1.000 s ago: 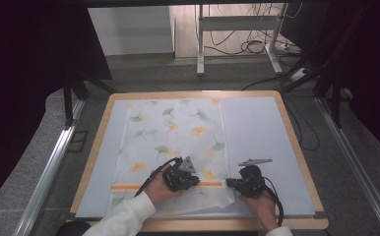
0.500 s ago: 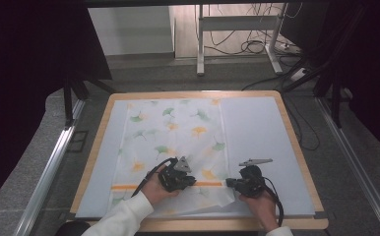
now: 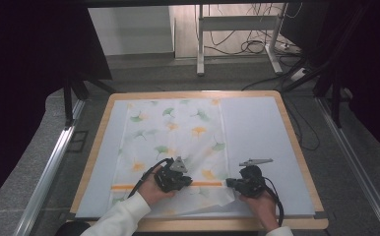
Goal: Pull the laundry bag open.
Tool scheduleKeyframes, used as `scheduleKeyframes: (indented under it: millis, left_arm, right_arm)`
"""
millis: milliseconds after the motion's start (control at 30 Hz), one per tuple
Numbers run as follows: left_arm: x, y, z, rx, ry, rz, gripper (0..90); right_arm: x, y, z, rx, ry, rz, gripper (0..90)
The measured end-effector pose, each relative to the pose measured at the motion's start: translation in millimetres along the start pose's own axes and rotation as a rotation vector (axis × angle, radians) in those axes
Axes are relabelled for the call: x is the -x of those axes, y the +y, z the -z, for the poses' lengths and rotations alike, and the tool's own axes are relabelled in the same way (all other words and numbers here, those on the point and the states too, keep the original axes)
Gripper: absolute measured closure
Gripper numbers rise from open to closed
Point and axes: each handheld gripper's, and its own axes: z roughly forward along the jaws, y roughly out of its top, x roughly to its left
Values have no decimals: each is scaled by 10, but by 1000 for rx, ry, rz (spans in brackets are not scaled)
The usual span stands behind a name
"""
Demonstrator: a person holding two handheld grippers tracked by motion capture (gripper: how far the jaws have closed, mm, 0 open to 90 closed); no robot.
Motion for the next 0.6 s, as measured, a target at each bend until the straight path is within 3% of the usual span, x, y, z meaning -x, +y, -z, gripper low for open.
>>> scheduleKeyframes:
  millis: [600]
  left_arm:
    - [-69,-72,75,-14,2,18,862]
  right_arm:
    - [1,0,2,0,1,2,897]
